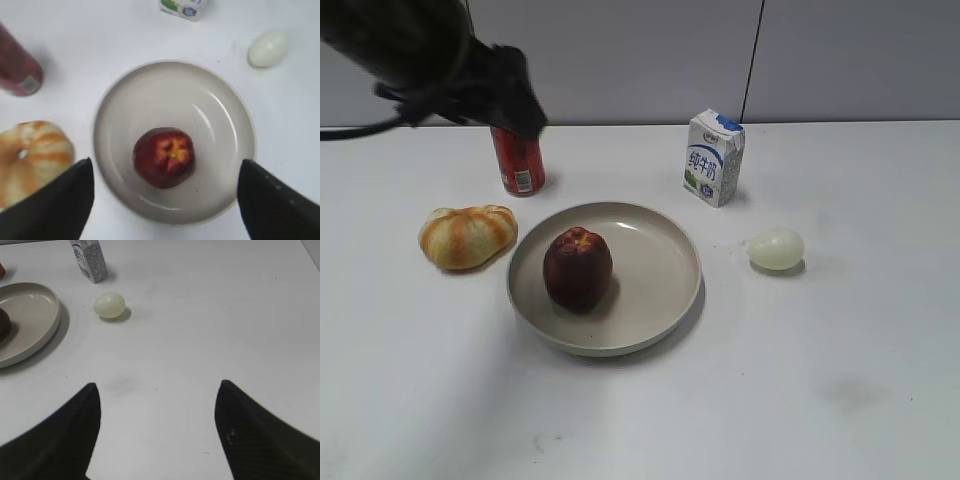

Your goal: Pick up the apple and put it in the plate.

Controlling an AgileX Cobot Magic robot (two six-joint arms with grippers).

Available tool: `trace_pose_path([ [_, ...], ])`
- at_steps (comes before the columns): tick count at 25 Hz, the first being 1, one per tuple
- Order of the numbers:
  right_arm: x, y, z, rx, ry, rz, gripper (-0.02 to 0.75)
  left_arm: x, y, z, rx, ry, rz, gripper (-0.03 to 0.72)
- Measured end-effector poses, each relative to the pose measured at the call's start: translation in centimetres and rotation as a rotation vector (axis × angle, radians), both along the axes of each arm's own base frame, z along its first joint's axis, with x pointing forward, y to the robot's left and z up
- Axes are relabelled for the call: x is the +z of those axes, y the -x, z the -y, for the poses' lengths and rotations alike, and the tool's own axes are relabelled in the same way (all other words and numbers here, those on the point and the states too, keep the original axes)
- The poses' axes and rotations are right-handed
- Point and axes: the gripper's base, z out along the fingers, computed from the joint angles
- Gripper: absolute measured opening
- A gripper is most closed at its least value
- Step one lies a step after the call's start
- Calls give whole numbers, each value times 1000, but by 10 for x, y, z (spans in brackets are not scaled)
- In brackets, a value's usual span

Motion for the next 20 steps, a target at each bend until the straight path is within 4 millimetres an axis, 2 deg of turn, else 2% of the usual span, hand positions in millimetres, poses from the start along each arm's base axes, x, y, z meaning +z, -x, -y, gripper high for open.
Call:
trace_pose_path([
  [3,0,0,0,0,0,0,571,29,13,-42,88,-52,25,687],
  [6,0,0,0,0,0,0,571,44,29,-85,198,-89,32,683],
  [9,0,0,0,0,0,0,571,44,55,-123,316,-104,23,678],
  [11,0,0,0,0,0,0,571,38,77,-140,377,-107,23,678],
  [14,0,0,0,0,0,0,571,26,121,-153,429,-98,57,677],
  [20,0,0,0,0,0,0,571,-12,196,-159,459,-69,157,673],
])
